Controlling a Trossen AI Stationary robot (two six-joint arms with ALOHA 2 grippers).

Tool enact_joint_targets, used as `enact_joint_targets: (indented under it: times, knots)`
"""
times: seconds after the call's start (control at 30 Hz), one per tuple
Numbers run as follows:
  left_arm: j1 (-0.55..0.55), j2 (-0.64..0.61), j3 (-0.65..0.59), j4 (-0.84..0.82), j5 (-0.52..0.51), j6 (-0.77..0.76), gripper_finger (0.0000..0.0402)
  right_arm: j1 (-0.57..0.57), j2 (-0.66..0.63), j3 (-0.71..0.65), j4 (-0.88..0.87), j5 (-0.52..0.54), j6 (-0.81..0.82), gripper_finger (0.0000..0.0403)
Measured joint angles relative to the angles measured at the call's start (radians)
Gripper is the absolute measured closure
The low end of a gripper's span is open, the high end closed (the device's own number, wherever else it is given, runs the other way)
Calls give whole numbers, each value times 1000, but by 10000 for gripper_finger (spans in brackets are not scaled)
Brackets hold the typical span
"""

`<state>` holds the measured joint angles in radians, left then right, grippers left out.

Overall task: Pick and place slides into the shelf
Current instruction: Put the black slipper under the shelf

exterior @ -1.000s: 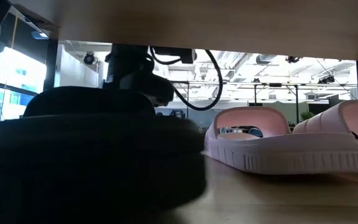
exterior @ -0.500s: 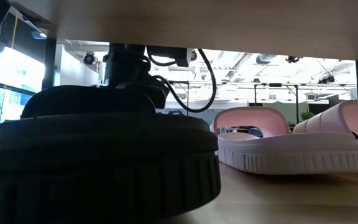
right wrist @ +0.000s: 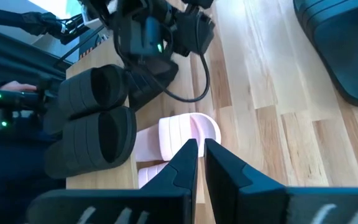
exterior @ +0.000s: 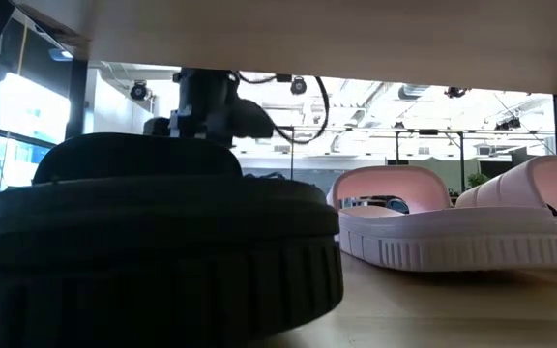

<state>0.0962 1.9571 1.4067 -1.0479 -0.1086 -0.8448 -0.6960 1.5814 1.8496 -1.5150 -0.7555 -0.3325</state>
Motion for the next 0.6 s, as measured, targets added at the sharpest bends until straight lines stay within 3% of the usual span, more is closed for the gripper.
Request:
enact_joint_targets:
  times: [0.4,0.5,0.6]
  knots:
    - [146,-222,-10,-51,-109,87,399,0,0,0,-13,-5,-1,382]
    - [184,-321,-83,-36,-145,90,399,0,0,0,-14,-5,-5,382]
    - [239,-451,-230,87,-116,82,399,0,0,0,-15,-5,-6,382]
